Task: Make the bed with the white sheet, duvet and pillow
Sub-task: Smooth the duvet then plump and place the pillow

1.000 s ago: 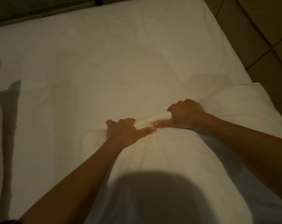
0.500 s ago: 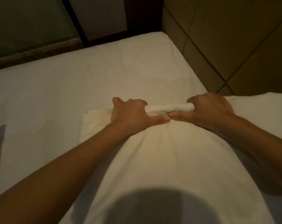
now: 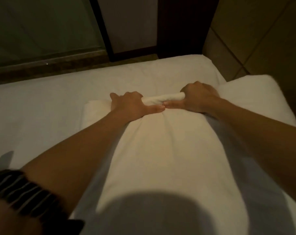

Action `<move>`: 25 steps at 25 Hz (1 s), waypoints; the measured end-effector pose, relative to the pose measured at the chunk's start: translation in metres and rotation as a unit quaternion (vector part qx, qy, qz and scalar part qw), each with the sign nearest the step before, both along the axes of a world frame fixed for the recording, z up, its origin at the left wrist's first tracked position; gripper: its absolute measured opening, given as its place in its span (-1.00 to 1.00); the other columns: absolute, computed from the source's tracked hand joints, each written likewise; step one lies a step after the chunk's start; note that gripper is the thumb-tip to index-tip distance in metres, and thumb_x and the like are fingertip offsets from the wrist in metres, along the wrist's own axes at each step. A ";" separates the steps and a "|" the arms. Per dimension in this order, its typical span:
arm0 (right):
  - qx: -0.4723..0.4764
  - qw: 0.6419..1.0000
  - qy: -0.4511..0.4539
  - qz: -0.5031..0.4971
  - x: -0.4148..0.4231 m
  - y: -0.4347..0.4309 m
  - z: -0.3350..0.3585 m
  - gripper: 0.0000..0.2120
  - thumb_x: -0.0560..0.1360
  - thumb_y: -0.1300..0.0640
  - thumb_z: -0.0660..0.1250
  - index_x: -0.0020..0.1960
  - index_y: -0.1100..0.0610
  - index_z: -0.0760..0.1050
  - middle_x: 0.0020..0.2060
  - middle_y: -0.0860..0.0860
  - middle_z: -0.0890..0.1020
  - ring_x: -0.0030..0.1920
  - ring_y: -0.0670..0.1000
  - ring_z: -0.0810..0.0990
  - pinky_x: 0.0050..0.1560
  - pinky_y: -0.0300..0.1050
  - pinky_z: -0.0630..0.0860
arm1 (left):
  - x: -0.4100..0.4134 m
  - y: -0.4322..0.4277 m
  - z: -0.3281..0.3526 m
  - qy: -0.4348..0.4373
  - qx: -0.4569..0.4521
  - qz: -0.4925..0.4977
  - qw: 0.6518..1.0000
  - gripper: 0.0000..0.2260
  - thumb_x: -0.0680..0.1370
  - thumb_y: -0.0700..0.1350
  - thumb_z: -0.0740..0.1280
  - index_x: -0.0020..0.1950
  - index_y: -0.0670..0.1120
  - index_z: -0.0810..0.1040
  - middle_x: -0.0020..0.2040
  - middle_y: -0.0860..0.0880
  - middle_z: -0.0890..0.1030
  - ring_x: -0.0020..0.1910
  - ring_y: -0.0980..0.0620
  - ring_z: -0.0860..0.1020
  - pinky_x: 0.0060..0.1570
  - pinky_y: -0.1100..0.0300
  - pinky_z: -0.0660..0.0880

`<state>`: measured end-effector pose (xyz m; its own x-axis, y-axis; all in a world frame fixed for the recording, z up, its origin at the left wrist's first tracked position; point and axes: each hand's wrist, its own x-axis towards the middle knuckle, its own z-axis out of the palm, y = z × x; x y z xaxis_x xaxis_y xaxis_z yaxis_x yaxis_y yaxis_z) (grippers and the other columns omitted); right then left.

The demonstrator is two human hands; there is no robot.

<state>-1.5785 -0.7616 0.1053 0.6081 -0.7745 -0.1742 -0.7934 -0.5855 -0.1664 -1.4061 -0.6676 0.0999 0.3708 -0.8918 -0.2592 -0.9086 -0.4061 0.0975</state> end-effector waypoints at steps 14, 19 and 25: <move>0.087 0.996 0.029 0.005 0.038 -0.048 -0.128 -0.29 0.20 -0.59 0.13 -0.22 0.06 0.52 -0.26 -0.01 0.54 -0.20 0.07 0.50 -0.19 -0.12 0.34 | 0.019 -0.038 -0.130 0.012 0.069 0.005 0.998 -0.32 0.29 0.58 -0.07 -0.15 0.07 0.51 -0.31 0.06 0.43 -0.23 0.00 0.33 0.00 0.01 0.13; -0.027 0.998 0.012 0.053 0.028 -0.028 -0.054 -0.29 0.12 -0.60 -0.06 -0.41 0.06 0.38 -0.45 -0.05 0.44 -0.27 0.05 0.48 -0.22 -0.12 0.24 | 0.015 -0.018 -0.062 -0.001 -0.018 0.018 1.000 -0.35 0.24 0.57 -0.01 -0.14 0.06 0.49 -0.21 0.09 0.52 -0.33 0.10 0.19 0.04 0.04 0.22; 0.050 0.996 0.025 0.068 0.056 -0.059 -0.107 -0.20 0.17 -0.59 0.08 -0.20 0.15 0.53 -0.31 0.02 0.49 -0.34 0.00 0.40 -0.22 -0.11 0.30 | 0.026 -0.036 -0.111 0.046 0.007 0.093 0.995 -0.40 0.28 0.53 0.06 -0.12 0.05 0.48 -0.30 0.05 0.41 -0.31 0.06 0.17 0.02 0.03 0.19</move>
<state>-1.5225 -0.8207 -0.0021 0.6949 -0.6629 -0.2788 -0.7166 -0.6710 -0.1906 -1.3796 -0.7041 -0.0114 0.5033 -0.8062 -0.3110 -0.8053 -0.5682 0.1695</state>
